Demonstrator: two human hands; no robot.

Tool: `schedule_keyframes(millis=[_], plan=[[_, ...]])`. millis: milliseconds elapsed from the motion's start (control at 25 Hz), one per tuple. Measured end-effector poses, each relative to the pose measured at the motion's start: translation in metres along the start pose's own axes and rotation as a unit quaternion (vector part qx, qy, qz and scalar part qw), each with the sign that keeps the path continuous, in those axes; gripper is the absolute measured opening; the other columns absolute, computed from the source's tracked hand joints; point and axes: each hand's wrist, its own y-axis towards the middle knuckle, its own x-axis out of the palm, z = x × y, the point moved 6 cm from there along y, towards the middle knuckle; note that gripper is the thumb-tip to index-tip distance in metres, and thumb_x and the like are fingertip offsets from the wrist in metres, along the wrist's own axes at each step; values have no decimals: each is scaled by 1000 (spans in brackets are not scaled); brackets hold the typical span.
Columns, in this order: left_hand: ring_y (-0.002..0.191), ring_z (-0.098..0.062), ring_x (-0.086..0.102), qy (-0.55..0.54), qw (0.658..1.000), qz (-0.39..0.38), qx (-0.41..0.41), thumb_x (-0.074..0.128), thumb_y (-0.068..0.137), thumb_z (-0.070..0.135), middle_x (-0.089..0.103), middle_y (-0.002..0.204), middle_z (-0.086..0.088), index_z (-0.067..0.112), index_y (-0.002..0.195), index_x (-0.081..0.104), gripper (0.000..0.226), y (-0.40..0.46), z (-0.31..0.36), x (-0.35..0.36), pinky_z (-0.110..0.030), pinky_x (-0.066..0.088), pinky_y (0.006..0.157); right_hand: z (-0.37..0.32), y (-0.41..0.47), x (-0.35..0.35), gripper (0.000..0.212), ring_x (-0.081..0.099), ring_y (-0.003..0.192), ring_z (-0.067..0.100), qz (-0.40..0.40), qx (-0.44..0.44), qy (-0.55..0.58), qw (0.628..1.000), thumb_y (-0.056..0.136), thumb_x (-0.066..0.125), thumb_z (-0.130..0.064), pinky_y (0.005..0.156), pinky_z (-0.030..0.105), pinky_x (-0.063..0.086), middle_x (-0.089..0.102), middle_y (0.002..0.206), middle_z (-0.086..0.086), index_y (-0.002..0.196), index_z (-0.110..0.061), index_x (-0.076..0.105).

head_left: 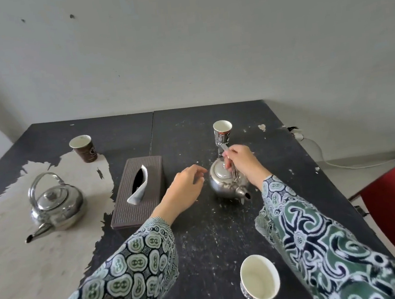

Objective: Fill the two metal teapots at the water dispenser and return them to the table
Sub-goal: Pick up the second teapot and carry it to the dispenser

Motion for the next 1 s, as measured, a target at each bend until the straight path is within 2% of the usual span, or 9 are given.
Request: schedule_keyframes(millis=[120,240,320,440,520,600,760,880,1000], plan=[[129,-25,37,11,999,42,20,51,90,17,41,140,-5,19,137,34,50,-6,11,-28,-36,30,108,-59,-18,0,28,43,46,11,-69,-76,-14,995,94,41,-14,52,18,42,46,53,1,71,-9,55],[136,-18,25,-14,988,138,67,55,90,20,31,147,-1,20,143,22,62,-30,37,-83,-28,20,108,-127,-53,8,28,40,46,7,-162,-142,-51,975,94,44,-20,58,21,41,42,52,-4,71,-12,57],[133,-15,32,-25,974,197,108,57,89,22,38,143,0,19,140,30,58,-57,51,-129,-28,24,108,-171,-84,22,27,39,45,6,-214,-181,-59,958,94,44,-21,60,21,41,39,51,-5,73,-11,58],[116,-14,51,-16,964,223,142,55,90,21,56,127,-1,17,127,49,38,-113,57,-192,-31,41,100,-226,-134,59,27,37,44,5,-294,-230,-61,926,95,44,-22,57,15,41,36,50,-5,74,-10,58],[102,-16,60,2,966,226,126,54,90,21,65,111,1,20,116,58,26,-161,48,-231,-30,46,90,-254,-169,94,27,35,46,7,-351,-258,-56,898,95,45,-22,51,12,39,36,52,-2,76,-9,59],[92,-17,64,20,969,224,103,56,87,28,70,98,2,20,104,63,20,-211,34,-262,-35,50,86,-274,-201,132,26,33,47,8,-402,-284,-53,869,95,44,-20,48,11,36,35,54,0,78,-6,58],[81,-14,65,10,969,244,31,59,76,39,71,83,0,23,91,67,23,-318,-6,-319,-32,51,79,-305,-272,225,26,33,49,9,-503,-317,-42,803,95,43,-18,51,19,31,36,55,-1,77,-7,58],[74,-14,67,4,965,261,-12,60,67,45,71,76,4,29,81,65,21,-389,-42,-353,-31,54,75,-320,-321,296,27,33,50,10,-543,-334,-41,769,95,44,-18,53,22,29,38,56,-1,73,-14,58],[69,-3,65,-47,954,290,-50,61,67,37,71,72,11,21,81,65,22,-471,-87,-393,-16,52,68,-344,-387,375,23,36,52,9,-583,-366,-48,723,94,46,-16,54,23,31,43,59,-1,75,-15,59]])
